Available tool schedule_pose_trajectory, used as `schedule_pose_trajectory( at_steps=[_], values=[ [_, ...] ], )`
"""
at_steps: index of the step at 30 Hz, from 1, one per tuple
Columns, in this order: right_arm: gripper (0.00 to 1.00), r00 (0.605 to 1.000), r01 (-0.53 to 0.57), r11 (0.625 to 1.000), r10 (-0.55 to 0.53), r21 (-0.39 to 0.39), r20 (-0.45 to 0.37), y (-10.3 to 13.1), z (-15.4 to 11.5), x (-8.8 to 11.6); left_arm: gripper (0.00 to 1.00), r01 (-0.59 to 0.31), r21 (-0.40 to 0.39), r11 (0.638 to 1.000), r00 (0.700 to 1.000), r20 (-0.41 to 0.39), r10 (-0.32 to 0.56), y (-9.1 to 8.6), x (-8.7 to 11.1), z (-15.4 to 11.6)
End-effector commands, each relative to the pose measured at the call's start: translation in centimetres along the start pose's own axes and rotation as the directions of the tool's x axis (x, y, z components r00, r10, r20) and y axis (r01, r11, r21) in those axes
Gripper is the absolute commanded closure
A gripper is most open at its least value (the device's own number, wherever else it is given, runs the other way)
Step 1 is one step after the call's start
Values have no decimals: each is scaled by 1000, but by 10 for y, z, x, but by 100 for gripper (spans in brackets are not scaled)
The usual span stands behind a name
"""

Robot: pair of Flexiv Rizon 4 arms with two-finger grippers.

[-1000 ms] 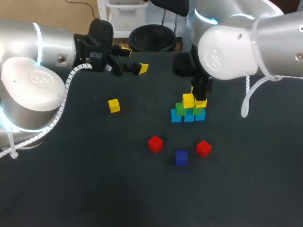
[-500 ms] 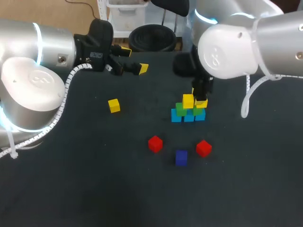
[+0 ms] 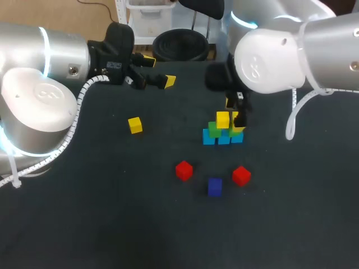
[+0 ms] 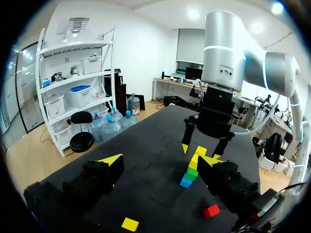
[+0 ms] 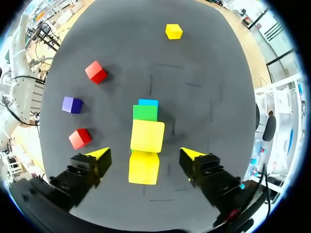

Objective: Place the blue cubes, place green cubes on the blue cubes, place the yellow cubes on the green cubes, then place the red cubes on the yellow cubes, and place purple cube on the red cubes.

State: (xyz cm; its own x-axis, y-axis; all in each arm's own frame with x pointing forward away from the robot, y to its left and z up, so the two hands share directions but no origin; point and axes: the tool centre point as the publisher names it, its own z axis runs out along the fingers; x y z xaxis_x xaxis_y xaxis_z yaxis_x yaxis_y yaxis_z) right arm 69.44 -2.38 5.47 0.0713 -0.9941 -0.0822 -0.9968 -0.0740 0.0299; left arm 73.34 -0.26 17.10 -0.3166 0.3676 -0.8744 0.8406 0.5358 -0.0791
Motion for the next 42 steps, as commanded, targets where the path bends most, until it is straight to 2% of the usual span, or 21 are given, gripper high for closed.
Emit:
schedule_pose_trajectory(
  at_steps=[1, 11, 14, 17, 19, 26, 33, 36, 42],
  values=[
    [0, 1000, -1, 1000, 1, -2, 3, 0, 0, -4, 0, -2, 1, 1000, 1000, 7, 2, 1, 2, 0],
    [0, 1000, 5, 1000, -5, 7, 7, -2, 0, -13, 0, -2, 1, 1000, 1000, 7, 2, 1, 2, 0],
    [16, 1000, 7, 1000, -7, 7, 9, -2, 0, -15, 0, -2, 1, 1000, 1000, 7, 2, 1, 2, 0],
    [39, 1000, 7, 1000, -7, 7, 10, -2, 0, -16, 0, -2, 1, 1000, 1000, 7, 2, 1, 2, 0],
    [49, 1000, 7, 1000, -7, 6, 9, -2, 1, -17, 0, -2, 1, 1000, 1000, 7, 2, 1, 2, 0],
    [62, 1000, 13, 1000, -13, 5, 7, -2, 0, -17, 0, -2, 1, 1000, 1000, 7, 2, 1, 2, 0],
    [68, 1000, 16, 1000, -16, 7, 4, -2, -1, -17, 0, -2, 1, 1000, 1000, 7, 2, 1, 2, 0],
    [77, 1000, 17, 1000, -17, 7, 4, -2, -1, -16, 0, -2, 1, 1000, 1000, 7, 2, 1, 2, 0],
    [82, 1000, 16, 1000, -16, 6, 1, -3, -1, -14, 0, -2, 1, 1000, 1000, 7, 2, 1, 2, 0]
  ],
)
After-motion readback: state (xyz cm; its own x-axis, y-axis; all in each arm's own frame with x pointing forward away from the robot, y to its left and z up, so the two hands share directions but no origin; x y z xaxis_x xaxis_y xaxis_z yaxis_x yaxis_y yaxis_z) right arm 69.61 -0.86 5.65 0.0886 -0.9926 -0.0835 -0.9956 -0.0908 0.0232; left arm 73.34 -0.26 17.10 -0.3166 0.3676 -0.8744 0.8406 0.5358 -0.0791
